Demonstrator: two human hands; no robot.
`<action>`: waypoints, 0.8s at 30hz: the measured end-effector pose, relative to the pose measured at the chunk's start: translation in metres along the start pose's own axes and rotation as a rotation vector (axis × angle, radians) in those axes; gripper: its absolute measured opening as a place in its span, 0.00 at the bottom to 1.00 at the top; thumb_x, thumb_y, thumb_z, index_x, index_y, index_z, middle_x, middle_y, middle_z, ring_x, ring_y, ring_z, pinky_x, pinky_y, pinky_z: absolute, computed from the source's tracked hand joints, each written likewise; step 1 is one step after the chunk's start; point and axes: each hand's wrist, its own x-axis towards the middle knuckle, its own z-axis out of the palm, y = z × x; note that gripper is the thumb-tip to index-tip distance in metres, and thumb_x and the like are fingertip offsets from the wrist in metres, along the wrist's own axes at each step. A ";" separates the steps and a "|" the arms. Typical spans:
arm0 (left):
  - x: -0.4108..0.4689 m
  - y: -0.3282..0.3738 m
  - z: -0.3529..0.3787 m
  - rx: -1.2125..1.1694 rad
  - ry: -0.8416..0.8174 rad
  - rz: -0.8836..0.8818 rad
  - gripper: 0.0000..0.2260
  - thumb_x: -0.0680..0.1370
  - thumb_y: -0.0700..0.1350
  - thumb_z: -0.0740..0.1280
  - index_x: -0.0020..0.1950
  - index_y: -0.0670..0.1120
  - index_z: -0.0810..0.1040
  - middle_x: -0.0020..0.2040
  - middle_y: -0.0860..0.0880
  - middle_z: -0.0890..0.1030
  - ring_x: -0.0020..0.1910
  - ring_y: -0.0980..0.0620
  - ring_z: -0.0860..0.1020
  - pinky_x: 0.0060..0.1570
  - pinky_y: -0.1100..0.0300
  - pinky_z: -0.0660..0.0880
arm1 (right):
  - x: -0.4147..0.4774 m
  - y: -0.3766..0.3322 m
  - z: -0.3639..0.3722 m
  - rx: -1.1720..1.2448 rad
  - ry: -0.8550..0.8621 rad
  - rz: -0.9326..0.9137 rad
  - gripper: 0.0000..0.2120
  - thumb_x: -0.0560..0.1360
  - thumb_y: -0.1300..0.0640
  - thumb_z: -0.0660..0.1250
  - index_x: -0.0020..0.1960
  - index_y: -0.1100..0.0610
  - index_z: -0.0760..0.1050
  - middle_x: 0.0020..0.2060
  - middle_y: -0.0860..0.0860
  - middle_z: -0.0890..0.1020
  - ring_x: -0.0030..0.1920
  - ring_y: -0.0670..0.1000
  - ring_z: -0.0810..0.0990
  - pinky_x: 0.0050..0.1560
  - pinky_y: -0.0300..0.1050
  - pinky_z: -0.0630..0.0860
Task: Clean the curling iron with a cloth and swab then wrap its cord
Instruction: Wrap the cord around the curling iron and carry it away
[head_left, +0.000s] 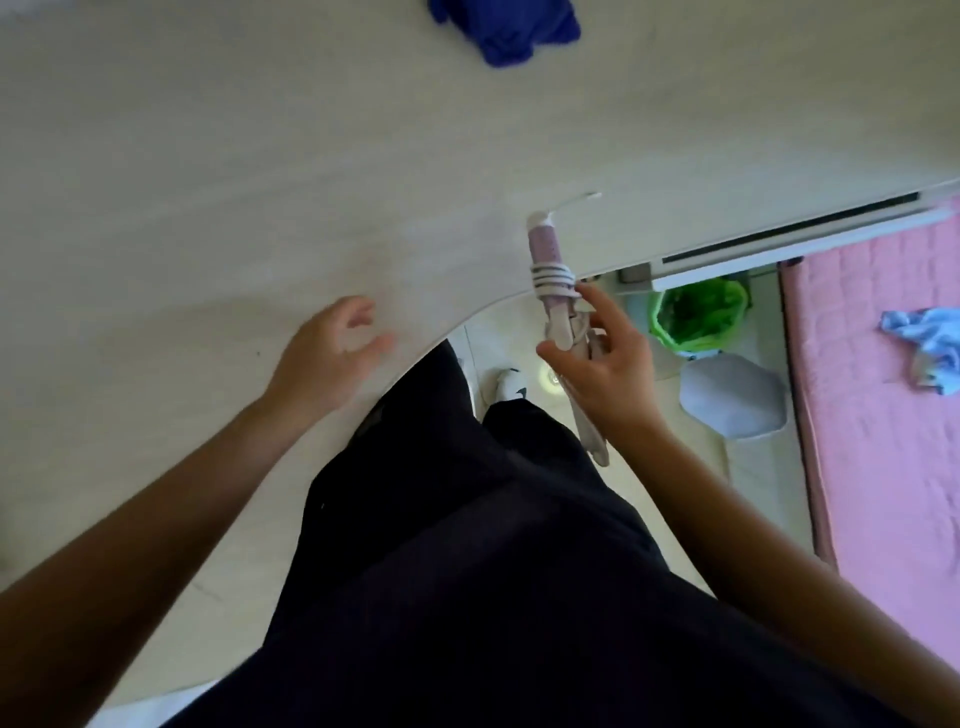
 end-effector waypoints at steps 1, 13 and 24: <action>-0.010 0.024 0.003 0.007 -0.052 0.067 0.29 0.72 0.62 0.68 0.69 0.51 0.76 0.63 0.54 0.81 0.64 0.55 0.77 0.64 0.56 0.71 | -0.012 0.003 -0.018 0.007 0.020 0.010 0.31 0.67 0.46 0.78 0.69 0.38 0.75 0.43 0.40 0.84 0.39 0.39 0.81 0.40 0.32 0.76; -0.093 0.209 0.055 0.165 -0.358 0.452 0.25 0.74 0.63 0.68 0.70 0.58 0.75 0.65 0.62 0.78 0.66 0.62 0.74 0.65 0.60 0.71 | -0.145 0.063 -0.163 0.260 0.335 0.011 0.29 0.70 0.54 0.80 0.68 0.40 0.77 0.46 0.50 0.85 0.43 0.59 0.83 0.44 0.57 0.81; -0.113 0.331 0.108 0.275 -0.467 0.693 0.19 0.74 0.63 0.68 0.64 0.66 0.75 0.61 0.70 0.78 0.63 0.69 0.75 0.59 0.67 0.71 | -0.200 0.092 -0.235 0.516 0.623 0.032 0.29 0.71 0.59 0.81 0.66 0.38 0.79 0.48 0.45 0.87 0.44 0.49 0.85 0.45 0.45 0.81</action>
